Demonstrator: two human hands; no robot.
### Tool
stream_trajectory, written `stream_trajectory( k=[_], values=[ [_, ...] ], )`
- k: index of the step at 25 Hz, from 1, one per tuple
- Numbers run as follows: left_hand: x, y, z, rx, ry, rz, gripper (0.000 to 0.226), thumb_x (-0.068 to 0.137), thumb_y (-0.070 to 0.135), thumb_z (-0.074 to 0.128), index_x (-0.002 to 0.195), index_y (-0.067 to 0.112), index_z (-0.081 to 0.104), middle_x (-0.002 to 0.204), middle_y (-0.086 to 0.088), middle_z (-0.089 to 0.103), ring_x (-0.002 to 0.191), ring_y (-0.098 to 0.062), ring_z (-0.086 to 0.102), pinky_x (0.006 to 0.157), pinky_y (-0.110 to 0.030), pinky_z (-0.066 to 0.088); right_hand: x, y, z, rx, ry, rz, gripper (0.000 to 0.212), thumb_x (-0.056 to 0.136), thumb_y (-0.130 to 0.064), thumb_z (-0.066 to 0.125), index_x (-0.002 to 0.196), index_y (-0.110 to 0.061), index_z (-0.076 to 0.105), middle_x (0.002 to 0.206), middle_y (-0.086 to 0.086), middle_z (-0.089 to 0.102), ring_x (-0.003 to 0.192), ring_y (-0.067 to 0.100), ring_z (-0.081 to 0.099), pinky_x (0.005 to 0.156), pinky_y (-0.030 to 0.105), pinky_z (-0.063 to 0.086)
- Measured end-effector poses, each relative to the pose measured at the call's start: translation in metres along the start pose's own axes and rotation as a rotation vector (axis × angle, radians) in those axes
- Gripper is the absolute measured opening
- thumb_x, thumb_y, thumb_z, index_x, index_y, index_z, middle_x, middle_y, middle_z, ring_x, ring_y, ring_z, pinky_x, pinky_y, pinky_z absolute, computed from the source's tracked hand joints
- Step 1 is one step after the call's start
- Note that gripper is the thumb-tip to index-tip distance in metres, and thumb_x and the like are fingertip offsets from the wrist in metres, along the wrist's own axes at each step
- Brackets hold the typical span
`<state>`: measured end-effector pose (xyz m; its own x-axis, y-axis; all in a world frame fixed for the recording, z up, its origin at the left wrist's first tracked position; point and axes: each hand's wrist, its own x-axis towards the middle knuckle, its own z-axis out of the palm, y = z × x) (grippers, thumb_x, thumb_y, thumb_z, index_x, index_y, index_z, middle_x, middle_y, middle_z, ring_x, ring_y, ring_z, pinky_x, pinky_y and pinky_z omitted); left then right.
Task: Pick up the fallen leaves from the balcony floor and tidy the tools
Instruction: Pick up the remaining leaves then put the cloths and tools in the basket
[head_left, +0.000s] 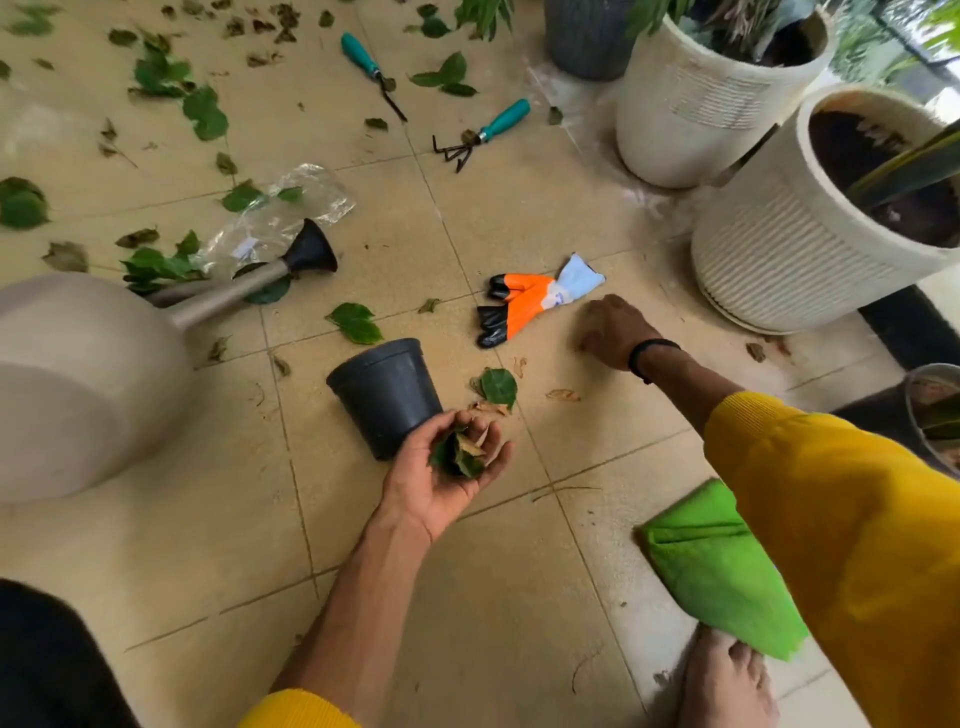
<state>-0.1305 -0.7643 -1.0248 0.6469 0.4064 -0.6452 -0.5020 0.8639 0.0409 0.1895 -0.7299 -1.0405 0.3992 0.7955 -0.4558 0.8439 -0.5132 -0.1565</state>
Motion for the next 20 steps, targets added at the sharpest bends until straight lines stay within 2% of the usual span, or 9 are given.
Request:
stream_trajectory(
  k=[3,5,7,10,11,13,16,18,20],
  values=[
    [-0.012,0.013,-0.004,-0.033,0.027,0.075,0.02,0.099,0.019,0.053,0.084,0.01,0.064,0.087,-0.01,0.065,0.091,-0.028,0.067,0.094,-0.053,0.055,-0.016,-0.03,0.029,0.076,0.175,-0.014,0.039,0.097,-0.035,0.043,0.116,-0.006,0.061,0.12,0.017,0.058,0.11,0.033,0.052,0.098,0.043,0.045],
    [-0.014,0.014,-0.005,-0.077,0.039,0.122,0.019,0.098,0.019,0.052,0.084,0.01,0.063,0.086,-0.01,0.064,0.089,-0.028,0.067,0.091,-0.052,0.057,-0.049,-0.066,0.044,0.186,0.227,-0.1,0.038,0.102,-0.038,0.041,0.113,-0.007,0.06,0.117,0.015,0.056,0.111,0.032,0.05,0.097,0.044,0.045],
    [-0.012,0.009,-0.007,-0.095,0.043,0.139,0.02,0.098,0.019,0.052,0.083,0.01,0.062,0.086,-0.01,0.063,0.088,-0.027,0.066,0.089,-0.052,0.058,-0.078,-0.098,0.059,0.241,0.161,-0.168,0.048,0.103,-0.048,0.038,0.128,-0.01,0.054,0.134,0.016,0.048,0.124,0.032,0.044,0.103,0.046,0.044],
    [-0.012,-0.003,-0.013,-0.092,0.062,0.153,0.019,0.096,0.018,0.053,0.081,0.011,0.063,0.083,-0.01,0.064,0.086,-0.027,0.065,0.087,-0.049,0.059,-0.096,-0.124,0.082,0.063,0.085,-0.262,0.065,0.098,-0.059,0.044,0.149,-0.021,0.036,0.153,0.015,0.031,0.139,0.034,0.031,0.11,0.049,0.041],
    [-0.012,-0.005,-0.017,-0.097,0.073,0.162,0.02,0.096,0.018,0.053,0.08,0.011,0.063,0.082,-0.009,0.064,0.084,-0.026,0.065,0.085,-0.047,0.059,-0.097,-0.126,0.087,-0.009,0.081,-0.288,0.064,0.097,-0.056,0.047,0.151,-0.025,0.033,0.155,0.014,0.029,0.141,0.036,0.028,0.11,0.05,0.042],
    [-0.014,-0.006,-0.027,-0.115,0.095,0.168,0.02,0.095,0.017,0.053,0.079,0.011,0.062,0.081,-0.009,0.062,0.08,-0.025,0.064,0.082,-0.043,0.059,-0.1,-0.125,0.096,-0.1,0.122,-0.306,0.049,0.1,-0.039,0.05,0.146,-0.027,0.04,0.152,0.014,0.033,0.137,0.039,0.032,0.102,0.051,0.048],
    [-0.016,-0.001,-0.039,-0.145,0.117,0.175,0.019,0.095,0.018,0.052,0.081,0.011,0.063,0.082,-0.009,0.062,0.081,-0.024,0.063,0.082,-0.042,0.058,-0.106,-0.114,0.104,-0.148,0.25,-0.335,0.025,0.101,-0.012,0.049,0.125,-0.014,0.058,0.133,0.015,0.047,0.115,0.035,0.047,0.082,0.044,0.056],
    [-0.014,0.001,-0.04,-0.144,0.128,0.179,0.018,0.096,0.019,0.053,0.083,0.011,0.063,0.083,-0.009,0.063,0.083,-0.025,0.064,0.084,-0.043,0.058,-0.107,-0.099,0.105,-0.061,0.285,-0.31,0.019,0.098,-0.004,0.051,0.109,-0.01,0.064,0.114,0.012,0.054,0.1,0.032,0.055,0.073,0.041,0.056],
    [-0.009,0.0,-0.035,-0.106,0.146,0.176,0.018,0.097,0.021,0.053,0.086,0.012,0.064,0.085,-0.009,0.065,0.084,-0.025,0.065,0.087,-0.043,0.058,-0.108,-0.089,0.094,0.147,0.266,-0.195,0.016,0.094,-0.004,0.056,0.101,-0.009,0.07,0.104,0.01,0.062,0.089,0.028,0.061,0.073,0.036,0.054]
  ],
)
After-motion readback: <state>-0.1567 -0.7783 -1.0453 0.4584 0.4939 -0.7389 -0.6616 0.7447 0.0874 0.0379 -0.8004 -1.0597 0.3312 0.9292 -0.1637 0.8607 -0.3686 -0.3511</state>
